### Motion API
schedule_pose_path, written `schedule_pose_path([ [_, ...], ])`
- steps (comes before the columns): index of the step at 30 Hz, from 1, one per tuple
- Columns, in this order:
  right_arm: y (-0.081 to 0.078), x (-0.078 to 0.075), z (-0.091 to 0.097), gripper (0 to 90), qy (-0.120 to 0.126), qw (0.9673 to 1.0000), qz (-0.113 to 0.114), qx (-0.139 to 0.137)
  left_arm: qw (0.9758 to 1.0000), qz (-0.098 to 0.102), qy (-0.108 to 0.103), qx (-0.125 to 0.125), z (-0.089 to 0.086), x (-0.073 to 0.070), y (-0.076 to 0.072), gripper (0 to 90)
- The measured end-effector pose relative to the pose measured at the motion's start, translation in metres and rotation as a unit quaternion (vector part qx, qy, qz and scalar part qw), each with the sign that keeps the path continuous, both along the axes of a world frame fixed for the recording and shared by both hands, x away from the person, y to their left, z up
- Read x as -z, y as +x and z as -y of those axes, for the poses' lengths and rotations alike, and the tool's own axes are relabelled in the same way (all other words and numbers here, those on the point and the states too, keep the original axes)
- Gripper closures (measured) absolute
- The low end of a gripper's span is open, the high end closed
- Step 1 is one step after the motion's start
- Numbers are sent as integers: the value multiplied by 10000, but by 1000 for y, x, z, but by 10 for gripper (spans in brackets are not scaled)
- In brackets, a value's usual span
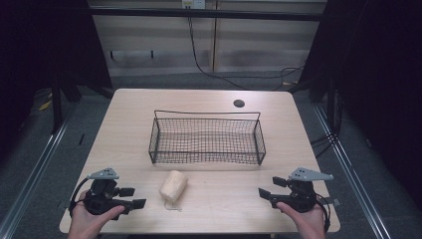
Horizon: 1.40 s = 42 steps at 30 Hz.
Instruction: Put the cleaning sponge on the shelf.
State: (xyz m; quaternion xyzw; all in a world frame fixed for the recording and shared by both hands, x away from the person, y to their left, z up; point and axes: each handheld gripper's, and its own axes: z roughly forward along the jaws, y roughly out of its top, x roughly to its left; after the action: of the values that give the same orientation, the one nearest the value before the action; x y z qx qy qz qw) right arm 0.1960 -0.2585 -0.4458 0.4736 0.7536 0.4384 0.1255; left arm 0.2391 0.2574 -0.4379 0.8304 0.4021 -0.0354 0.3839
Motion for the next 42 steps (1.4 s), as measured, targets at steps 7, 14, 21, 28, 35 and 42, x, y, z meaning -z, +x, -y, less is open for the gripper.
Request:
schedule_pose_path([
  [7,1,1,-2,262,-17,9999,-96,-78,9993,-135,187,298,13,-10,9,280],
  [14,3,2,-3,261,5,9996,-239,-131,9985,-203,272,424,27,-30,21,256],
  [21,3,3,-4,259,-12,9993,-317,-200,9967,-326,605,430,43,-31,37,254],
  [28,5,4,-5,251,-22,9990,-369,-253,9932,-464,879,599,58,-31,47,234],
  [35,5,4,-6,250,0,9989,-404,-219,9922,-497,894,707,72,-35,55,249],
  [42,5,4,-6,244,42,9987,-438,-273,9890,-740,982,821,83,-25,66,269],
])
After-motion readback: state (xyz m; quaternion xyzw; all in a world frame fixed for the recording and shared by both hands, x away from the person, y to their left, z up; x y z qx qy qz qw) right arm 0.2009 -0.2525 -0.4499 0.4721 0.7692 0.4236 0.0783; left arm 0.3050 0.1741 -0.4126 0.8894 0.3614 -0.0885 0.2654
